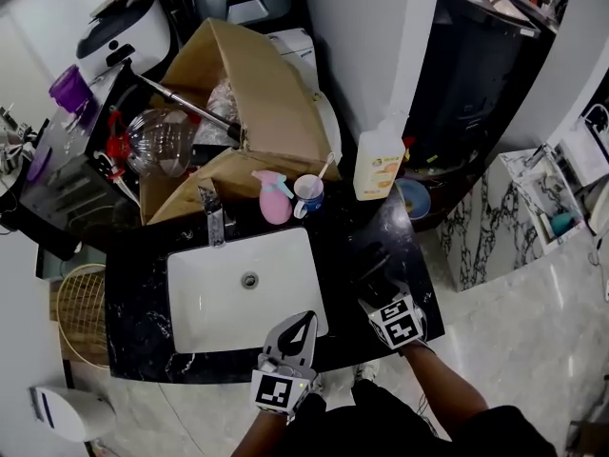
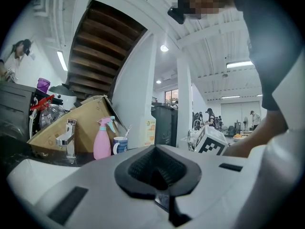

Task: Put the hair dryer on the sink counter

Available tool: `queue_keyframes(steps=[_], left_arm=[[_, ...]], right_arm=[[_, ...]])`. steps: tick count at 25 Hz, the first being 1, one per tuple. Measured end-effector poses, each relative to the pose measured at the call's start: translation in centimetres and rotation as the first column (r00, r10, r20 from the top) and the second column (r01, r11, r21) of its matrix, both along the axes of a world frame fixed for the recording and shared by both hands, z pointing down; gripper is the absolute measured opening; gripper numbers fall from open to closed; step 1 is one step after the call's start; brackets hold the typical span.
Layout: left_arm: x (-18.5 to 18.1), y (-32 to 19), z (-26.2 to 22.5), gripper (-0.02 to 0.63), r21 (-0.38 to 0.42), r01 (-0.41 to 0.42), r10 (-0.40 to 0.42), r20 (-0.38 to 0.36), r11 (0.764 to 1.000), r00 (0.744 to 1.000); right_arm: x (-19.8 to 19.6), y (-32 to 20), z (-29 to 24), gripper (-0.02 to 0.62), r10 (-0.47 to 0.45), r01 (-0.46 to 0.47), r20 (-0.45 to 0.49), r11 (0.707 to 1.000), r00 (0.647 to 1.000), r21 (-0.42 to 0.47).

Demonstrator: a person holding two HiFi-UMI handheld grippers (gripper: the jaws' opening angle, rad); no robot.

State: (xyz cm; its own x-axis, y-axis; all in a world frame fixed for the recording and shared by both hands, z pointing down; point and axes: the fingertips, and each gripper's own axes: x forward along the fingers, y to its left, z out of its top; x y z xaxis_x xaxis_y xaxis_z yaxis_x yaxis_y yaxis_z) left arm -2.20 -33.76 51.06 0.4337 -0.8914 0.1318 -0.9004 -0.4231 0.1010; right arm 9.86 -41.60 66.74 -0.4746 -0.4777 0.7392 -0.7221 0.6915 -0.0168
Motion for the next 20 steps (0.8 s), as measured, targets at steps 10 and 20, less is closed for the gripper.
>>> queue_keyframes(steps=[10, 20], left_arm=[[-1.5, -0.4, -1.4, -0.002, 0.023, 0.015, -0.016, 0.036, 1.000, 0.999], [0.1, -0.2, -3.8, -0.002, 0.062, -0.019, 0.017, 0.021, 0.998, 1.000]], right_arm=[[0.2, 0.0, -1.2, 0.282, -0.012, 0.010, 0.044, 0.999, 0.999, 0.043], [2.6, 1.8, -13.7, 0.284, 0.019, -0.104, 0.285, 0.952, 0.958, 0.288]])
